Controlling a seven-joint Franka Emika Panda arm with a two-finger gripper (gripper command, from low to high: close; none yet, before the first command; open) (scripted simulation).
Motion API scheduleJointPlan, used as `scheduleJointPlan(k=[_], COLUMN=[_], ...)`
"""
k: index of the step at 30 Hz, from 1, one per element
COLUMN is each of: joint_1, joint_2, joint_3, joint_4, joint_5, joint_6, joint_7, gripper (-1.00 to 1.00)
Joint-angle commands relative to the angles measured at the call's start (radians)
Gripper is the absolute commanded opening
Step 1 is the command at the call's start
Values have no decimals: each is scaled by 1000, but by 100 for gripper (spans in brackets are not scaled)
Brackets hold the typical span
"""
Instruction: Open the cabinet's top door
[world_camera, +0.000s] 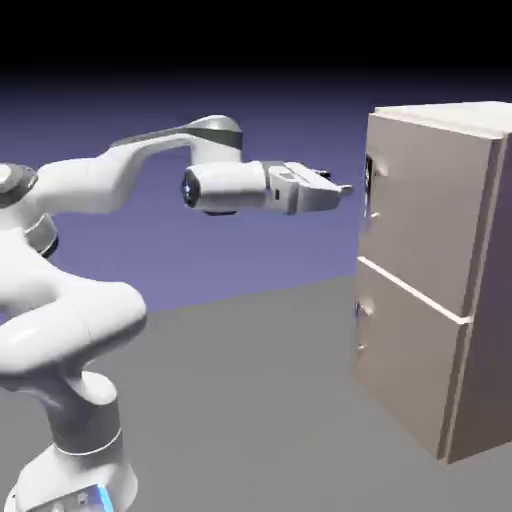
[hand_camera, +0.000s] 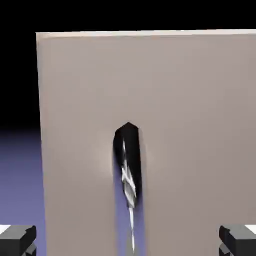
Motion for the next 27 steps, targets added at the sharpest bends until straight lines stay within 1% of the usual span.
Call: scheduleJointPlan(k=[1, 4, 8, 9, 10, 11, 19, 27], joint_1=[-20, -45, -194, -203, -203, -203, -63, -18], joint_2=[-13, -30, -15, -14, -14, -14, 3, 41], joint_3=[20, 46, 92, 95, 95, 95, -25, -173], joint_4=[6, 13, 146, 155, 155, 155, -112, -300], joint_5=[44, 99, 128, 130, 130, 130, 101, -10], joint_6=[-6, -15, -28, -29, -29, -29, -376, -723], joint_7=[-23, -52, -50, -49, -49, -49, -141, -217], gripper=[0, 0, 0, 0, -100, -100, -100, -100])
